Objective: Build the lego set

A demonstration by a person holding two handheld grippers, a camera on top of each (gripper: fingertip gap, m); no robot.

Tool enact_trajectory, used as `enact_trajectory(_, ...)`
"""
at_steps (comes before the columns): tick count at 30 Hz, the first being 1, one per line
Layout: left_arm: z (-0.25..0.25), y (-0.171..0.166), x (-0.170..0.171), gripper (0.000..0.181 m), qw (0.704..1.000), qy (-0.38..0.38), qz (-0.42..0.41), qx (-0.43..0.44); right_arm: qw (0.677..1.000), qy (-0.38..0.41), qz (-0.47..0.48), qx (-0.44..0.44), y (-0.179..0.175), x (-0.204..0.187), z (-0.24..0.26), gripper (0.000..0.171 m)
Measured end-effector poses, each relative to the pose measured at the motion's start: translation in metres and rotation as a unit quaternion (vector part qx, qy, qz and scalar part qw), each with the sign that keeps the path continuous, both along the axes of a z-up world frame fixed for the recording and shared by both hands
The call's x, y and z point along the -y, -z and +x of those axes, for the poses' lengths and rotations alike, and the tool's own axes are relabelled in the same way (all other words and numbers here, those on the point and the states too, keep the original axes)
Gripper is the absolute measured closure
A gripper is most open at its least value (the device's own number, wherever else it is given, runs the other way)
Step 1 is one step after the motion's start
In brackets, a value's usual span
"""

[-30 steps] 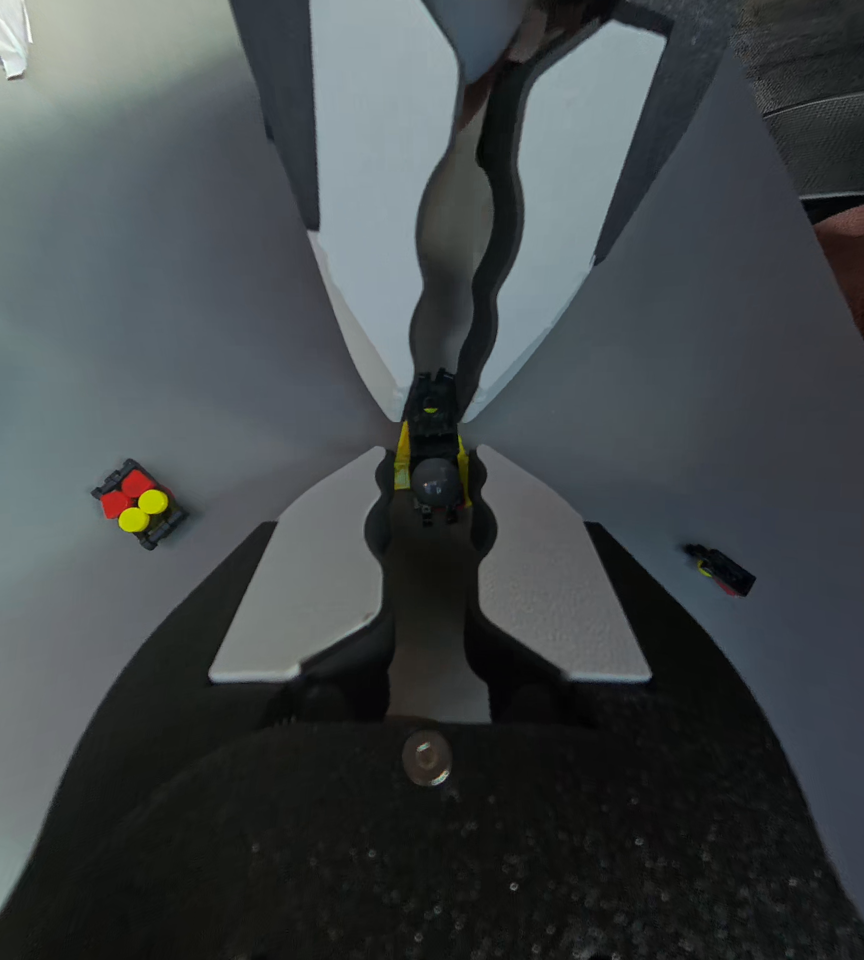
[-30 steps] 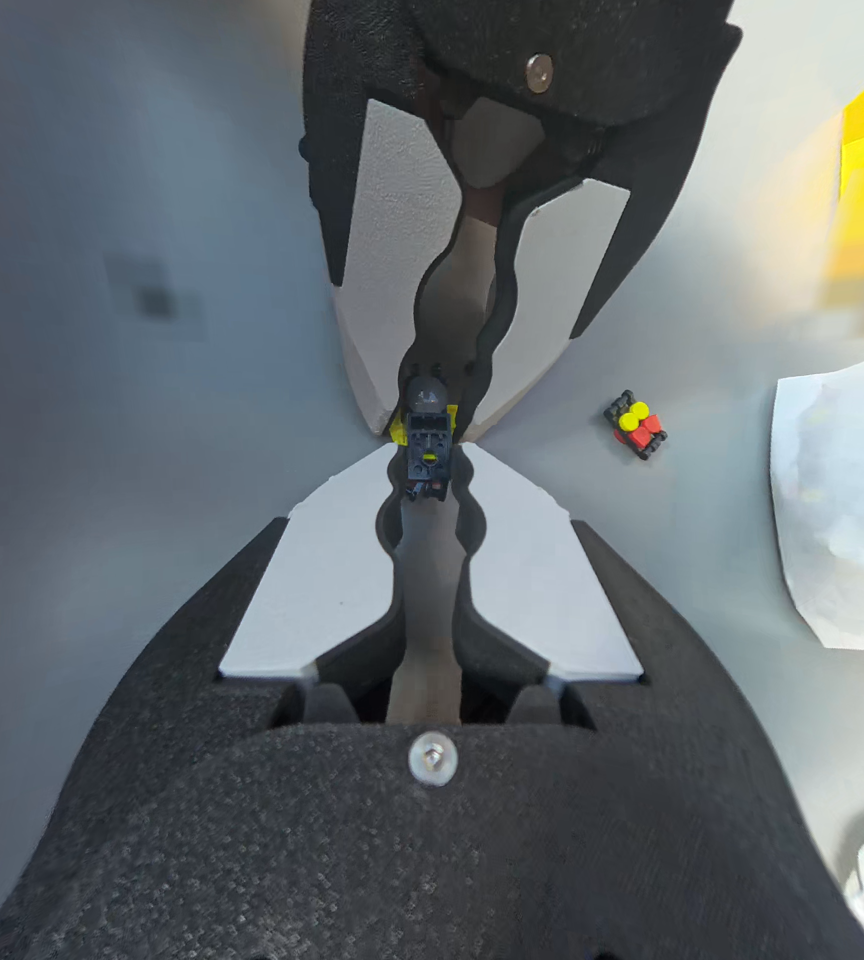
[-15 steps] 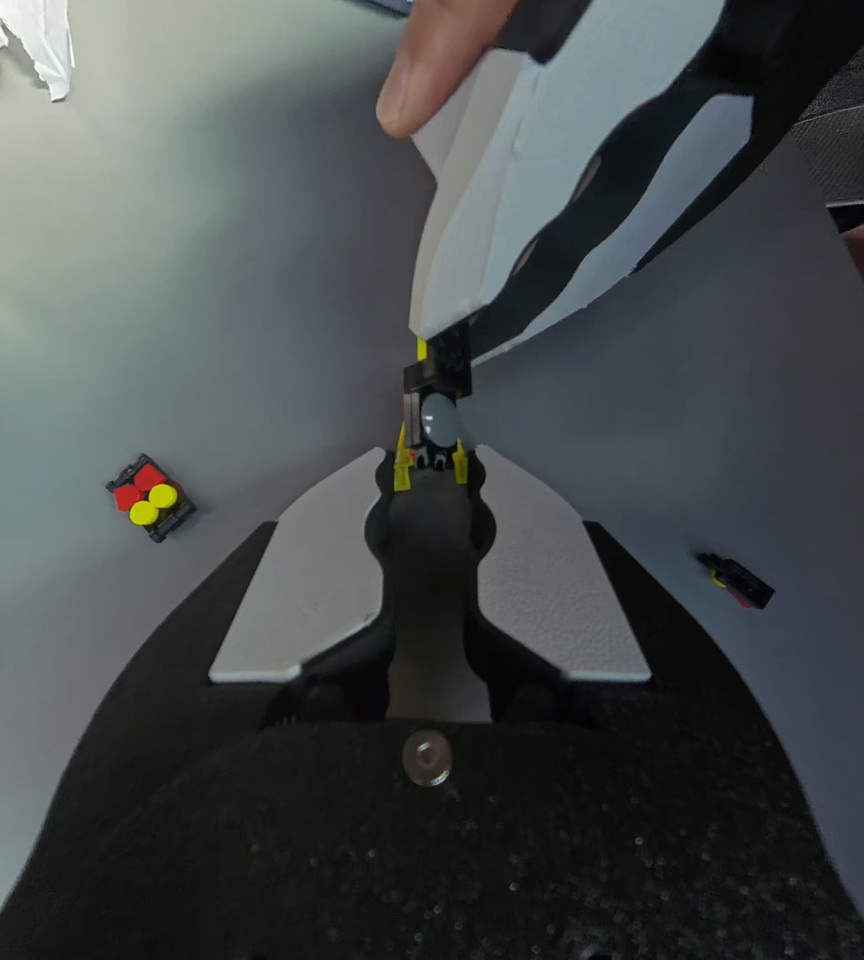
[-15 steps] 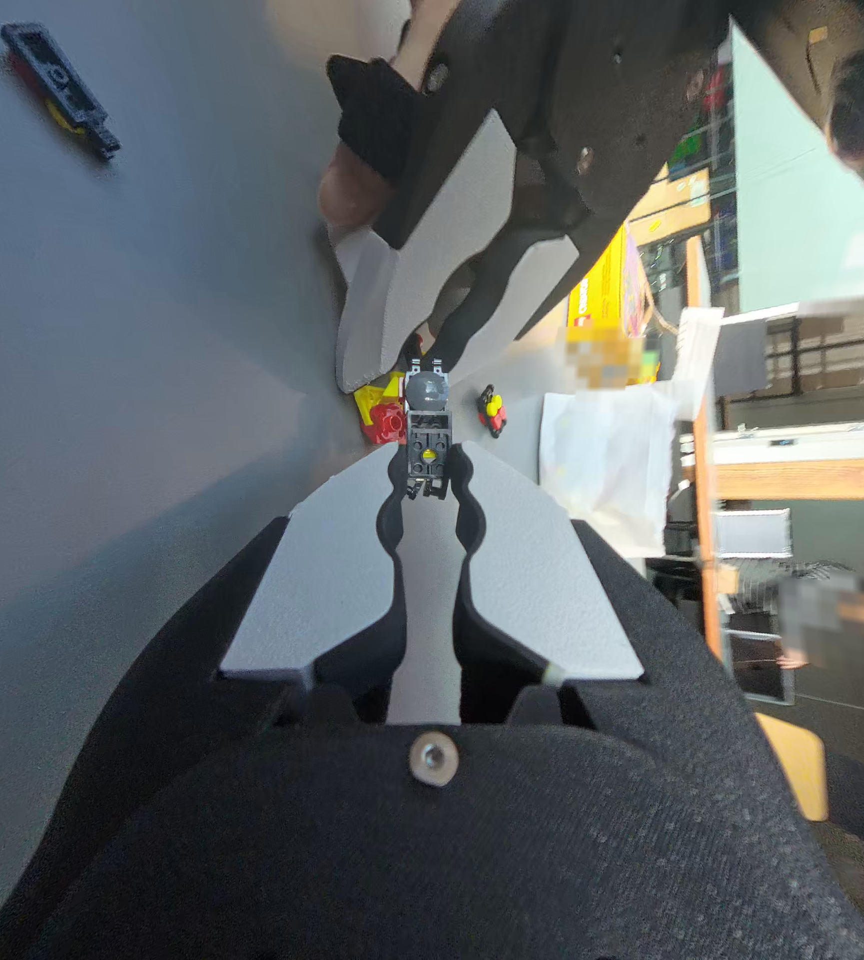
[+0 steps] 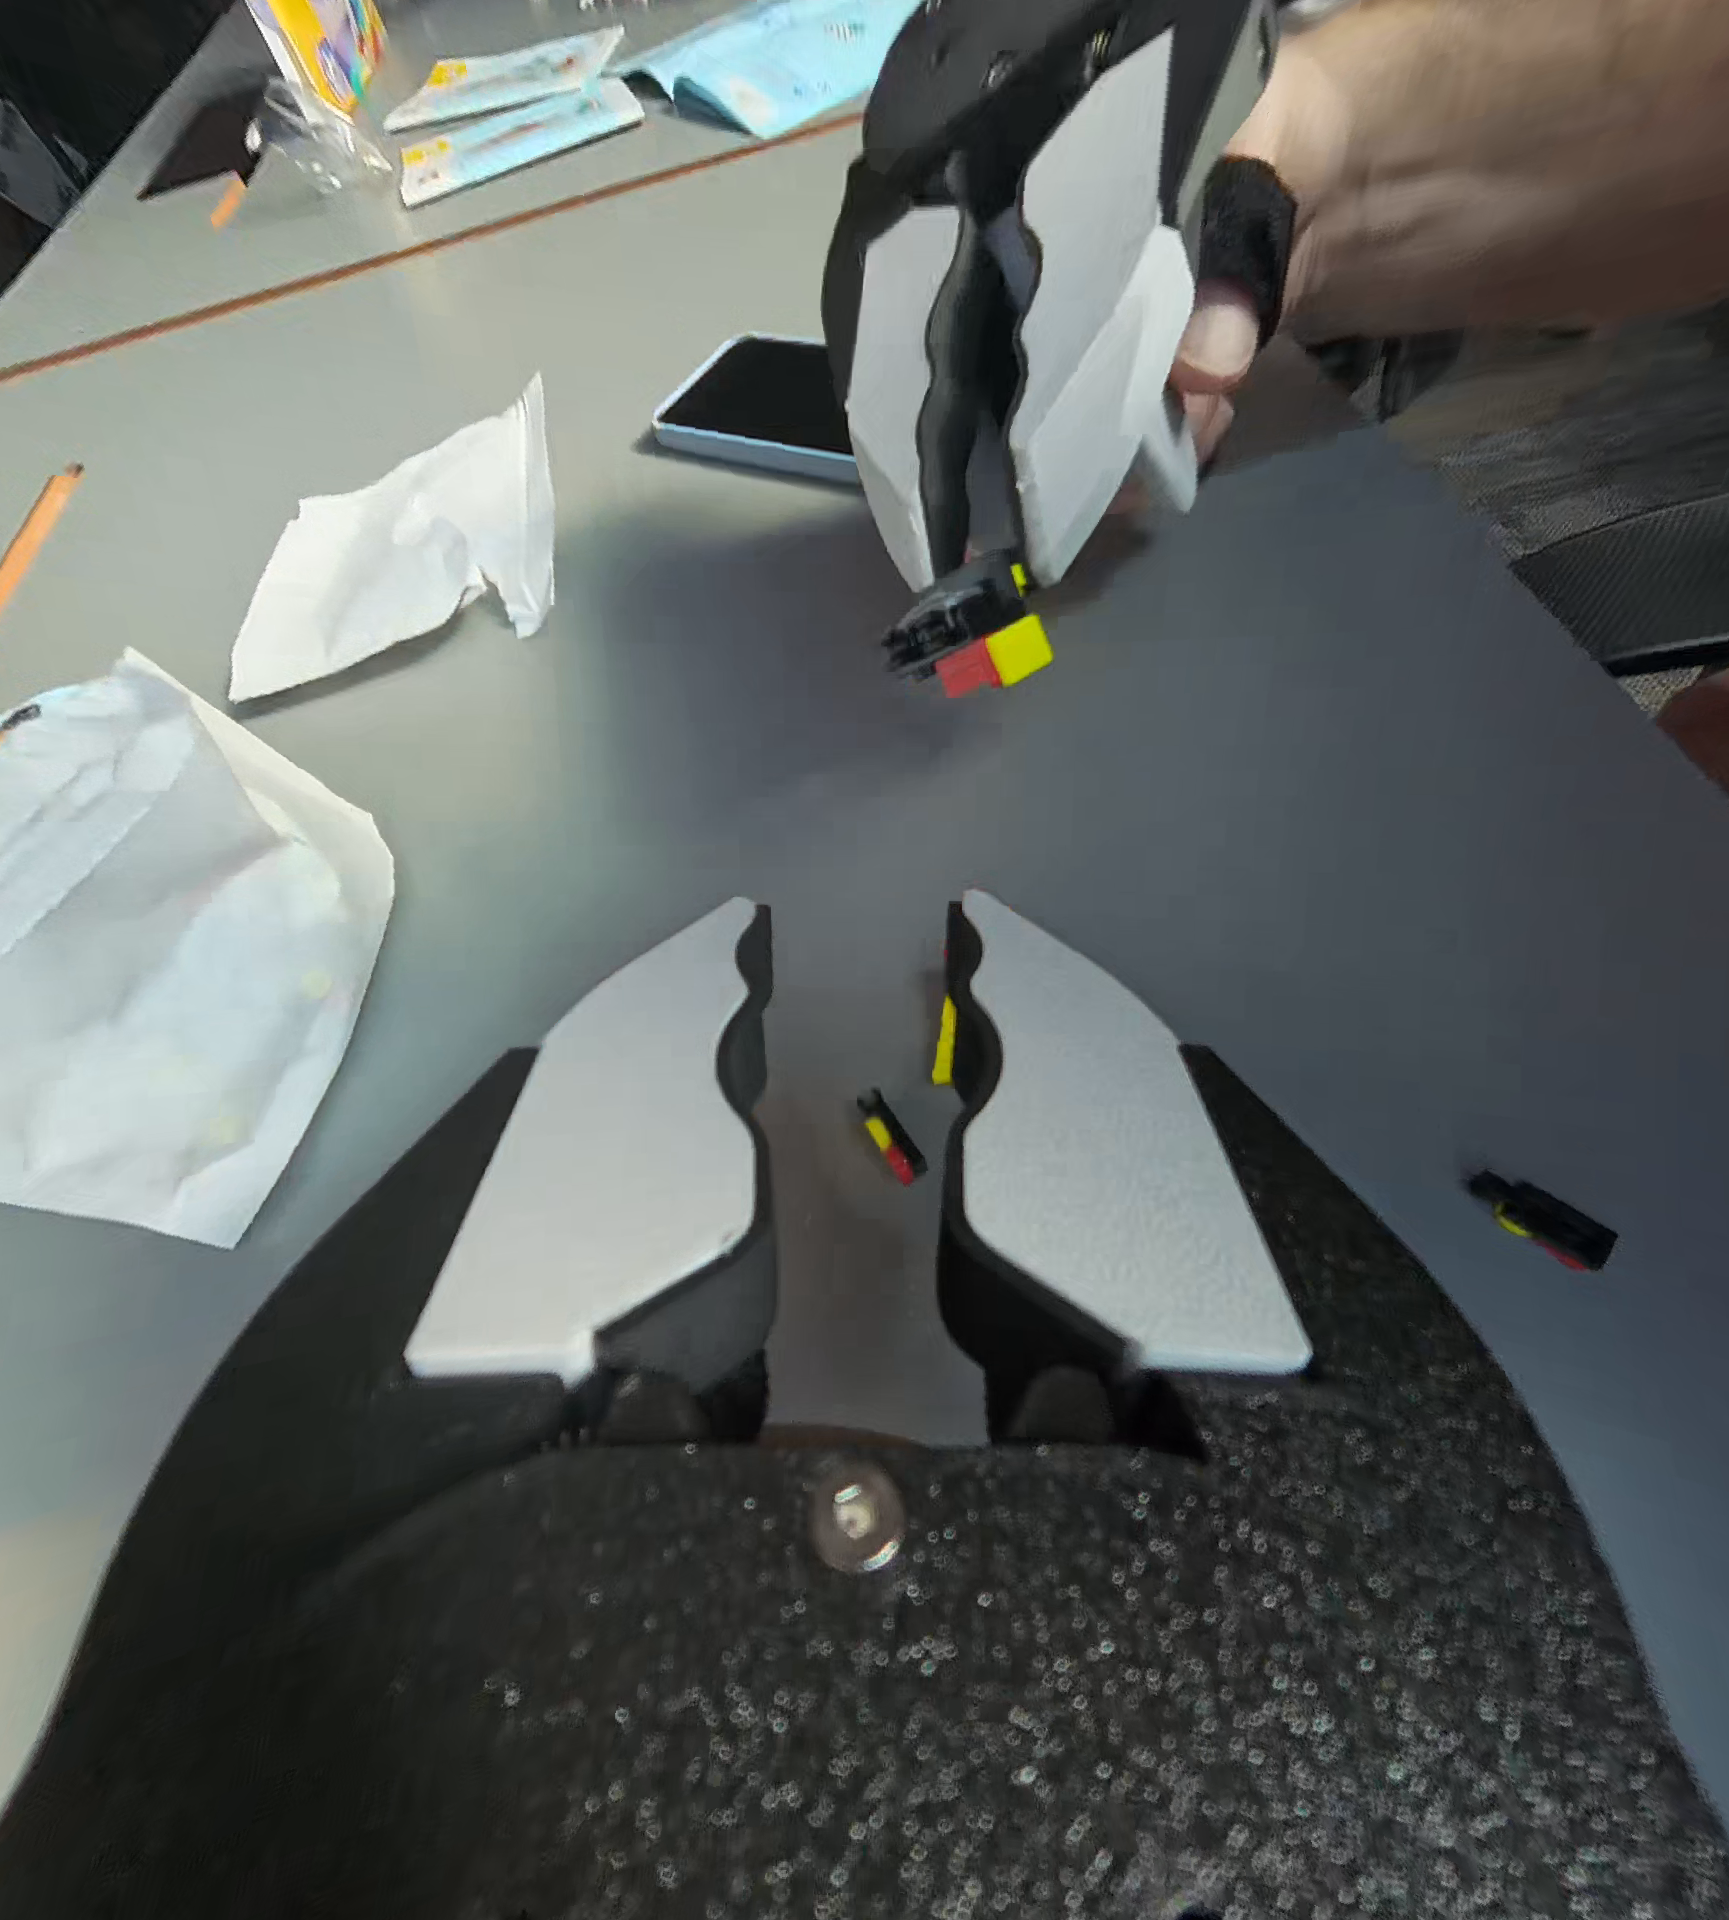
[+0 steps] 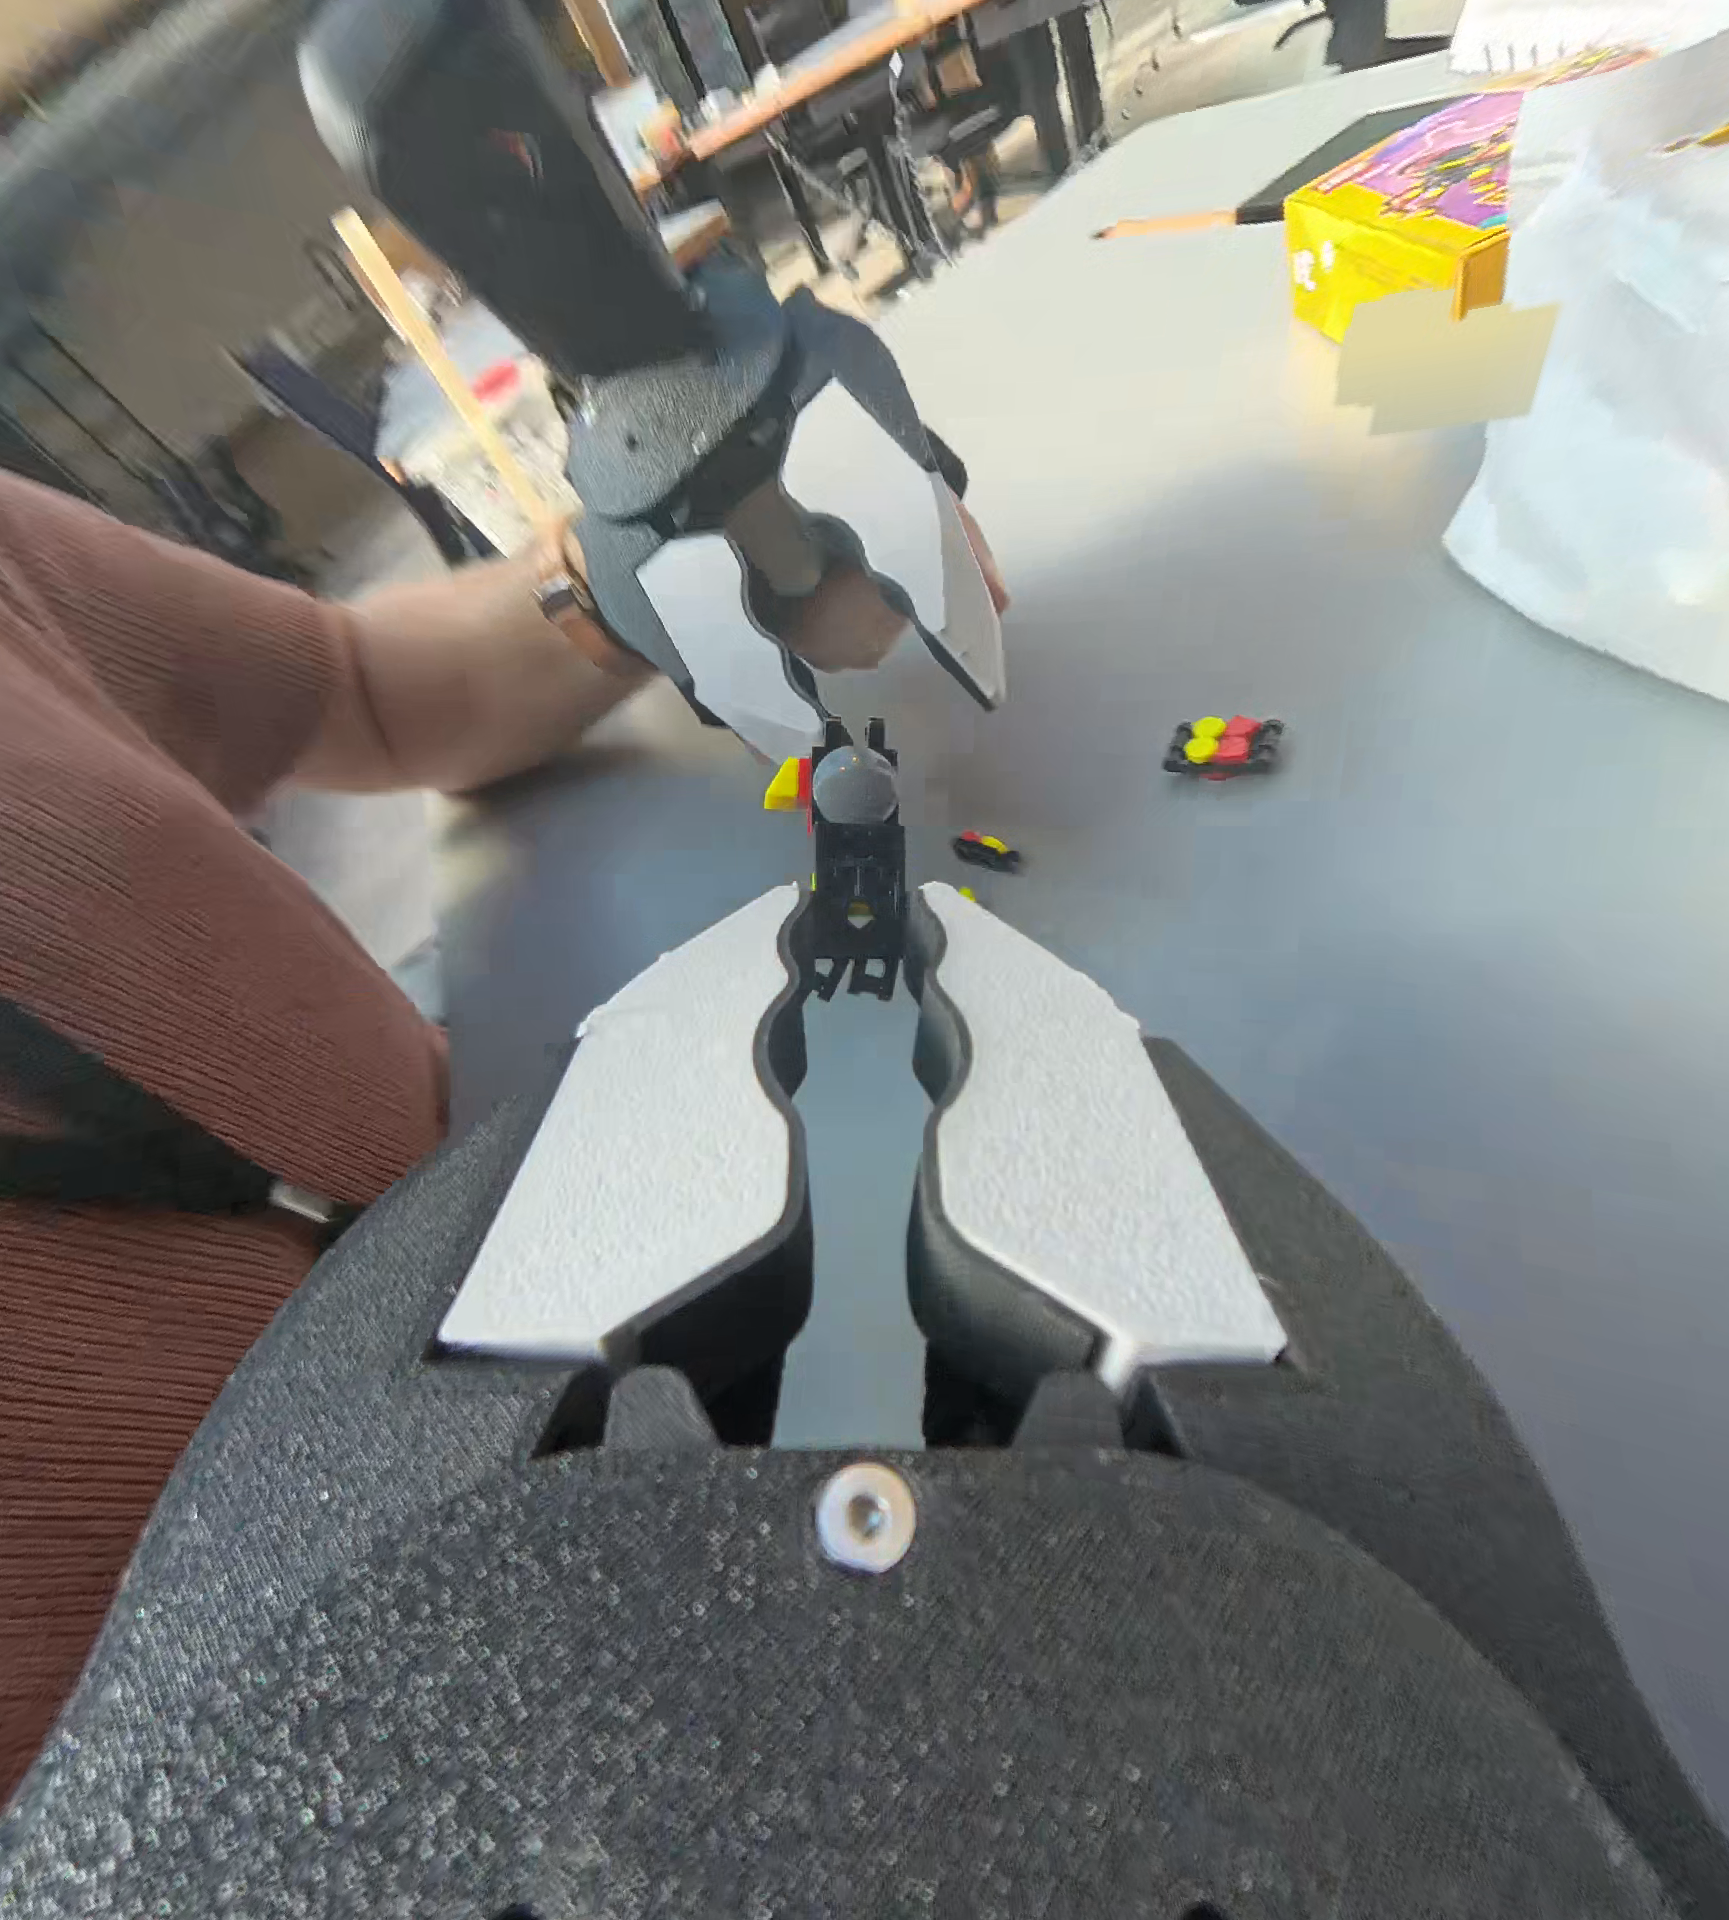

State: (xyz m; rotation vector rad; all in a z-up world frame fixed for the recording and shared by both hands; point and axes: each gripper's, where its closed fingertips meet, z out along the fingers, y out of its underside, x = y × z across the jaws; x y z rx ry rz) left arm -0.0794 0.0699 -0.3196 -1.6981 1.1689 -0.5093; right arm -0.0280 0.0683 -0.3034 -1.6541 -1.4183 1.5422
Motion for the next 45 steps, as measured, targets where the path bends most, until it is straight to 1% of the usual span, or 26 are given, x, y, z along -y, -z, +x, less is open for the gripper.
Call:
enact_trajectory(1, 0.005, -0.01, 0.0, 0.149, 1.0, 0.004, 0.027, 0.015, 0.996, -0.006, -0.077, -0.037, -0.012, 0.001, -0.001, 0.155)
enact_trajectory(2, 0.009, -0.02, -0.002, 0.149, 0.998, 0.004, 0.059, 0.024, 0.984, -0.015, -0.157, -0.079, -0.026, -0.001, 0.0, 0.155)
enact_trajectory(3, 0.013, -0.032, -0.003, 0.149, 0.995, 0.002, 0.092, 0.033, 0.966, -0.016, -0.225, -0.123, -0.039, -0.007, 0.002, 0.155)
enact_trajectory(4, 0.017, -0.045, -0.004, 0.149, 0.991, 0.001, 0.124, 0.043, 0.949, -0.015, -0.273, -0.159, -0.048, -0.013, 0.005, 0.155)
enact_trajectory(5, 0.019, -0.058, -0.006, 0.149, 0.987, -0.01, 0.149, 0.056, 0.94, -0.001, -0.291, -0.179, -0.051, -0.02, 0.006, 0.156)
enact_trajectory(6, 0.021, -0.07, -0.009, 0.149, 0.984, -0.027, 0.158, 0.072, 0.942, 0.023, -0.278, -0.186, -0.049, -0.026, 0.005, 0.155)
enact_trajectory(7, 0.023, -0.078, -0.013, 0.15, 0.984, -0.046, 0.146, 0.094, 0.947, 0.046, -0.251, -0.195, -0.047, -0.03, 0.005, 0.156)
enact_trajectory(9, 0.03, -0.083, -0.02, 0.15, 0.983, -0.075, 0.076, 0.147, 0.956, 0.1, -0.18, -0.211, -0.048, -0.037, 0.005, 0.156)
enact_trajectory(10, 0.033, -0.082, -0.023, 0.15, 0.98, -0.085, 0.039, 0.174, 0.962, 0.123, -0.126, -0.21, -0.048, -0.038, 0.005, 0.155)
enact_trajectory(12, 0.035, -0.08, -0.029, 0.148, 0.968, -0.101, -0.006, 0.228, 0.965, 0.164, 0.004, -0.204, -0.049, -0.036, 0.003, 0.155)
enact_trajectory(13, 0.033, -0.079, -0.032, 0.148, 0.961, -0.11, -0.019, 0.252, 0.963, 0.178, 0.059, -0.196, -0.049, -0.035, 0.002, 0.155)
enact_trajectory(15, 0.033, -0.078, -0.031, 0.149, 0.951, -0.104, -0.048, 0.289, 0.949, 0.207, 0.142, -0.191, -0.053, -0.034, 0.001, 0.155)
enact_trajectory(17, 0.034, -0.075, -0.03, 0.15, 0.948, -0.101, -0.061, 0.295, 0.932, 0.232, 0.206, -0.187, -0.056, -0.036, 0.001, 0.155)
enact_trajectory(19, 0.035, -0.078, -0.027, 0.152, 0.943, -0.097, -0.062, 0.312, 0.912, 0.261, 0.273, -0.163, -0.053, -0.04, 0.0, 0.155)
enact_trajectory(21, 0.035, -0.076, -0.027, 0.157, 0.942, -0.099, -0.064, 0.313, 0.893, 0.276, 0.324, -0.148, -0.052, -0.04, -0.002, 0.155)
enact_trajectory(23, 0.033, -0.076, -0.028, 0.166, 0.939, -0.106, -0.06, 0.322, 0.877, 0.284, 0.364, -0.134, -0.05, -0.04, -0.004, 0.155)
enact_trajectory(25, 0.031, -0.076, -0.03, 0.171, 0.936, -0.109, -0.062, 0.328, 0.862, 0.291, 0.394, -0.13, -0.051, -0.039, -0.005, 0.155)
enact_trajectory(31, 0.033, -0.07, -0.03, 0.172, 0.933, -0.104, -0.081, 0.334, 0.83, 0.299, 0.458, -0.111, -0.051, -0.037, -0.006, 0.155)
enact_trajectory(35, 0.033, -0.069, -0.028, 0.173, 0.935, -0.094, -0.081, 0.331, 0.825, 0.295, 0.469, -0.109, -0.05, -0.036, -0.006, 0.155)
enact_trajectory(37, 0.034, -0.07, -0.026, 0.174, 0.936, -0.078, -0.085, 0.332, 0.821, 0.286, 0.481, -0.113, -0.051, -0.034, -0.005, 0.155)
enact_trajectory(38, 0.034, -0.069, -0.024, 0.174, 0.937, -0.067, -0.085, 0.331, 0.828, 0.279, 0.472, -0.122, -0.052, -0.032, -0.005, 0.155)
enact_trajectory(40, 0.034, -0.069, -0.022, 0.174, 0.942, -0.047, -0.076, 0.324, 0.868, 0.255, 0.402, -0.138, -0.05, -0.03, -0.005, 0.156)
enact_trajectory(42, 0.031, -0.072, -0.019, 0.174, 0.944, -0.025, -0.064, 0.322, 0.91, 0.233, 0.305, -0.158, -0.05, -0.031, -0.003, 0.155)
enact_trajectory(43, 0.031, -0.072, -0.018, 0.174, 0.947, -0.015, -0.059, 0.316, 0.923, 0.229, 0.265, -0.161, -0.049, -0.034, -0.001, 0.155)
enact_trajectory(45, 0.032, -0.07, -0.015, 0.174, 0.949, -0.003, -0.057, 0.31, 0.933, 0.227, 0.22, -0.174, -0.051, -0.039, 0.004, 0.155)
